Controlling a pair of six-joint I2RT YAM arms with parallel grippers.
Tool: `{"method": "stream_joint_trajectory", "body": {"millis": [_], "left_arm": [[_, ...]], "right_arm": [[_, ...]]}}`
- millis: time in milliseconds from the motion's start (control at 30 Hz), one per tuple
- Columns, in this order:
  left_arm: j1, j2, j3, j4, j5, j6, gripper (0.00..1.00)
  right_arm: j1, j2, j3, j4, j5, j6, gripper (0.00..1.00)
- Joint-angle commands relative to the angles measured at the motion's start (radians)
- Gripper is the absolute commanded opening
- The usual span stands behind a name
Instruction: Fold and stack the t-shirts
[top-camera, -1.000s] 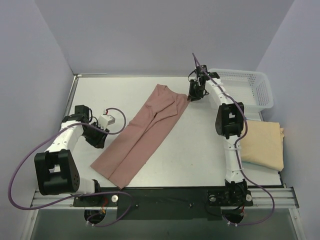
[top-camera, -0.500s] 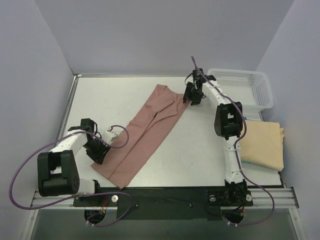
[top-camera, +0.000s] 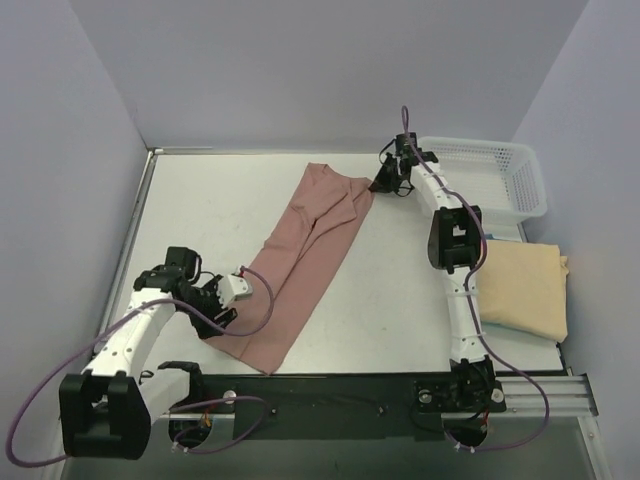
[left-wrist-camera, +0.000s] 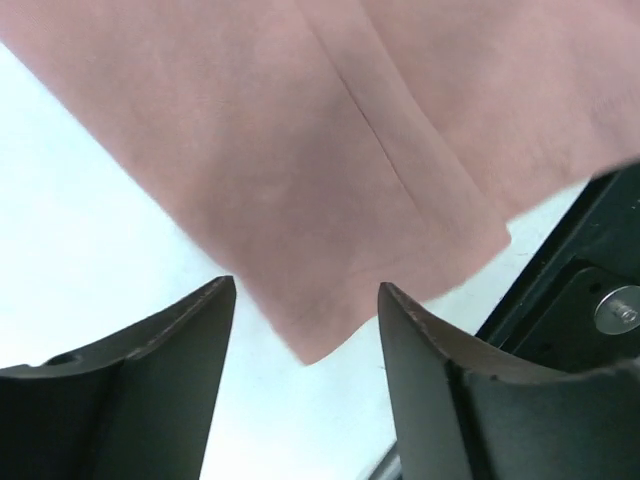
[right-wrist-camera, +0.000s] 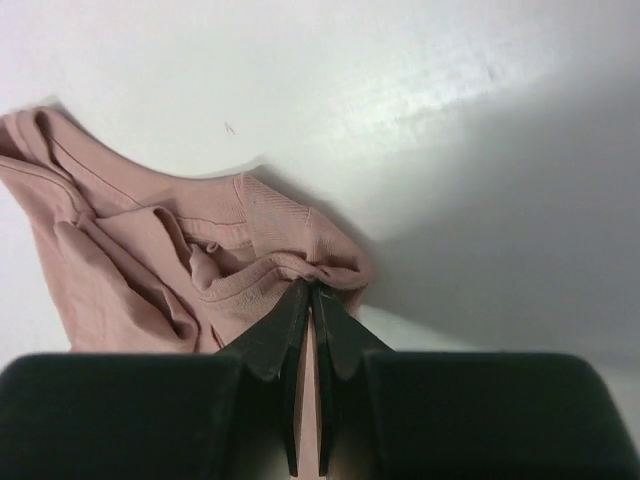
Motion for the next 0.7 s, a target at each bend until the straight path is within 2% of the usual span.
{"method": "stream_joint_trajectory", "body": {"millis": [0, 33, 67, 167, 200, 233, 267, 300, 333, 400, 433, 467, 533, 667], "left_arm": [[-0.008, -0.154, 0.002, -0.121, 0.238, 0.383, 0.72], [-0.02, -0.185, -0.004, -0.138, 0.276, 0.476, 0.73], [-0.027, -0.197, -0.021, -0.121, 0.299, 0.497, 0.74], [-0.085, -0.219, -0.055, -0.041, 0.306, 0.436, 0.75], [-0.112, -0.211, -0.058, -0.023, 0.298, 0.417, 0.75], [-0.123, -0.207, -0.06, -0.023, 0.296, 0.417, 0.75], [-0.138, -0.196, -0.063, -0.02, 0.29, 0.416, 0.75], [-0.145, -0.188, -0.064, -0.017, 0.289, 0.417, 0.75], [-0.149, -0.176, -0.064, -0.017, 0.278, 0.423, 0.75], [-0.149, -0.152, -0.066, -0.018, 0.238, 0.457, 0.74], [-0.151, -0.142, -0.064, -0.021, 0.223, 0.465, 0.75], [-0.151, -0.127, -0.064, -0.032, 0.189, 0.495, 0.75], [-0.149, -0.118, -0.064, -0.072, 0.154, 0.573, 0.75], [-0.149, -0.148, -0.069, -0.083, 0.132, 0.609, 0.75]], "right_arm": [[-0.041, 0.071, 0.103, 0.206, -0.094, 0.063, 0.0], [-0.055, 0.095, 0.115, 0.232, -0.116, 0.096, 0.0], [-0.061, 0.106, 0.123, 0.281, -0.136, 0.112, 0.0], [-0.08, 0.158, 0.197, 0.338, -0.136, 0.133, 0.0], [-0.081, 0.163, 0.208, 0.364, -0.125, 0.129, 0.05], [-0.081, 0.155, 0.2, 0.386, -0.128, 0.113, 0.16], [-0.077, 0.144, 0.183, 0.438, -0.131, 0.101, 0.36], [-0.072, 0.116, 0.151, 0.475, -0.143, 0.077, 0.46], [-0.06, 0.1, 0.133, 0.498, -0.154, 0.06, 0.69], [-0.034, 0.04, 0.074, 0.48, -0.171, -0.021, 0.83], [-0.028, -0.015, 0.045, 0.467, -0.165, -0.075, 0.86], [-0.016, -0.05, -0.025, 0.451, -0.151, -0.103, 0.94], [-0.003, -0.201, -0.164, 0.45, -0.088, -0.112, 0.98], [0.05, -0.452, -0.425, 0.512, -0.108, -0.21, 1.0]]}}
